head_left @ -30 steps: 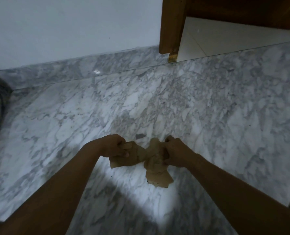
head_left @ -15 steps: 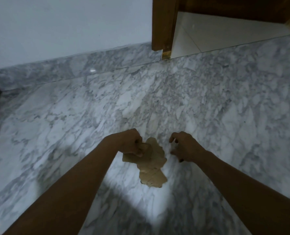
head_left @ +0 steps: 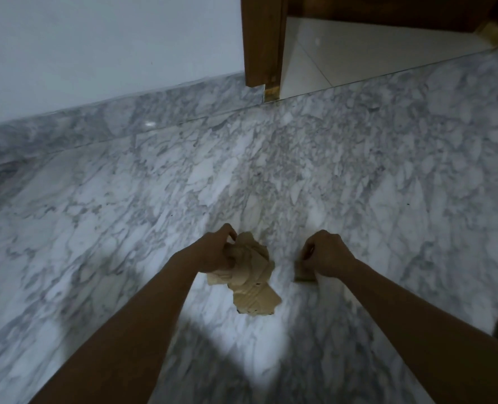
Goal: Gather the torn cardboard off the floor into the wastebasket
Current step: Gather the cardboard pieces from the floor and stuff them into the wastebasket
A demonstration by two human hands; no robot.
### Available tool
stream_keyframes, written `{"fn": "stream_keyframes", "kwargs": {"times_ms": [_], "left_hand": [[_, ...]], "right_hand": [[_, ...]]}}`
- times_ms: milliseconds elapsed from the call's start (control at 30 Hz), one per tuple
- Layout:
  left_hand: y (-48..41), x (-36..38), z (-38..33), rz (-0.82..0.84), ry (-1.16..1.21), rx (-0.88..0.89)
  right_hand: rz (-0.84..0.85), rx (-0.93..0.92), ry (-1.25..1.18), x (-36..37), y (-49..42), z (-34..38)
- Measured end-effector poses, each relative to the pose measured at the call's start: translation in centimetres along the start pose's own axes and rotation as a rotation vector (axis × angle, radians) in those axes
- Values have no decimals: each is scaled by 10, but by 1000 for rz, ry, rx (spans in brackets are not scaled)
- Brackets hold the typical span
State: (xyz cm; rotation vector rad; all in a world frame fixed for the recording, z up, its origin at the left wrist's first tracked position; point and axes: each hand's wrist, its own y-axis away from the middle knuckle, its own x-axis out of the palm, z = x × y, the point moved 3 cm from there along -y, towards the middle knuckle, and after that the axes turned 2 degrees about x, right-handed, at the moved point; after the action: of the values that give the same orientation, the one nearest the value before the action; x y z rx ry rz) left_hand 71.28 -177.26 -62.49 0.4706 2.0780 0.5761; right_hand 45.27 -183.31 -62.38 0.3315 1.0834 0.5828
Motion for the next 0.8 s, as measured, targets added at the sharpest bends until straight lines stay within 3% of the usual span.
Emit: {"fn": "stream_keyframes", "kwargs": {"times_ms": [167, 333, 467, 533, 633, 800], "left_hand": [[18, -21, 28, -47, 40, -37], [44, -37, 50, -152, 117, -11], [61, -36, 53, -136, 305, 24], [66, -34, 56, -147, 389, 21], [75, -37, 67, -179, 328, -34], [90, -38, 88, -149, 362, -94]], "right_hand": [[153, -61, -384, -18, 1, 37], [127, -212, -263, -10, -4, 88], [146, -239, -344, 15, -9, 117], [168, -251, -288, 26, -9, 125], [195, -233, -82, 32, -7, 126], [218, -54, 293, 56, 8, 103]]}}
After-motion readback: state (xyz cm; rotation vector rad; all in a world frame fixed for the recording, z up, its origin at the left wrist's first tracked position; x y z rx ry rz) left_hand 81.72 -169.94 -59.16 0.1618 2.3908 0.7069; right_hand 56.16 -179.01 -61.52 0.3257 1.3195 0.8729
